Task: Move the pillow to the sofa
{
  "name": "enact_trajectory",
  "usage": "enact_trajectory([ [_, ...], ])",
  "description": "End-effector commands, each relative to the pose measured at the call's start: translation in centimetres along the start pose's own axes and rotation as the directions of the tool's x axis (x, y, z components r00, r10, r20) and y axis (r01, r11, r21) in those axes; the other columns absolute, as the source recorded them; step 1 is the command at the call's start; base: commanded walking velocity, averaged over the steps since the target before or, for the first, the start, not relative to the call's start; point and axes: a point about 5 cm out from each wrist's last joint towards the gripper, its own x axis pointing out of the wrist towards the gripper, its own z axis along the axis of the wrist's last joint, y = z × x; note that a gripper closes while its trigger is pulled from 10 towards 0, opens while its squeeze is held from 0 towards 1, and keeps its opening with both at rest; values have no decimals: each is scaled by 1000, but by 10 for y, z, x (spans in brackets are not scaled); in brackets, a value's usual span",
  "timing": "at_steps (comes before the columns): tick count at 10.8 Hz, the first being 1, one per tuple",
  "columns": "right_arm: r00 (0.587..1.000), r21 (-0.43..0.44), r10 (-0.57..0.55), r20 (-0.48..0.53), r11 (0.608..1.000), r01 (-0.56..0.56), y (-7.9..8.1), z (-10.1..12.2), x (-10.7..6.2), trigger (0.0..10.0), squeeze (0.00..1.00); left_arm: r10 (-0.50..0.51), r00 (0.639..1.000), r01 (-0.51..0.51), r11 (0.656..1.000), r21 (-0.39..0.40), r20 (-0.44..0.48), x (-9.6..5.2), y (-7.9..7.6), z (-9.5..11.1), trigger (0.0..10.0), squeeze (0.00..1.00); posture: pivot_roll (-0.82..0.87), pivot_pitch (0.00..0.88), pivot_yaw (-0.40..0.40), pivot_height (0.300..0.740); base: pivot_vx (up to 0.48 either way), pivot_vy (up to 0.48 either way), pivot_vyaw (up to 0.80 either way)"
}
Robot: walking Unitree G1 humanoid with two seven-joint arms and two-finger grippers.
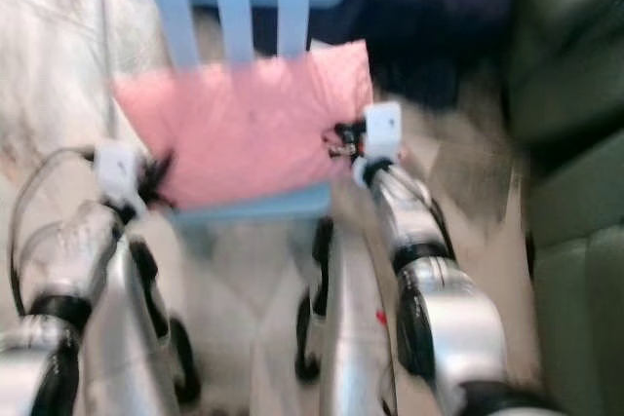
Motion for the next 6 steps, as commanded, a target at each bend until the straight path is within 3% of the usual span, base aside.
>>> enact_trajectory([
  [1, 998, -10, 62, 18, 998, -62, 9, -5, -6, 0, 0, -38, 999, 38, 999, -13, 4, -3, -6, -1, 0, 0, 0, 25, -91, 476, 0, 0, 0],
  [2, 996, -40, -17, 86, 999, 21, 9, -17, -34, 0, 0, -41, 999, 42, 998, -39, 21, -10, -23, -6, 0, 0, 57, 0, -117, 476, 0, 0, 0],
  [4, 976, 17, -205, 78, 979, 204, 4, -35, -66, 0, 0, -29, 998, 32, 999, -42, 63, -17, -34, 1, 0, 0, 68, 0, -119, 476, 0, 0, 0],
  [5, 960, 69, -277, 37, 959, 274, 4, -45, -84, 0, 0, 67, 997, -62, 994, -95, 46, -25, -27, -2, 2196, 0, 54, 0, -107, 476, 0, 0, 0],
  [6, 972, 29, -234, 10, 972, 234, 14, -46, -93, 10000, 0, 91, 996, -89, 987, -132, 13, -34, -28, -6, 10000, 0, 54, 0, -112, 476, 0, 0, 0],
])
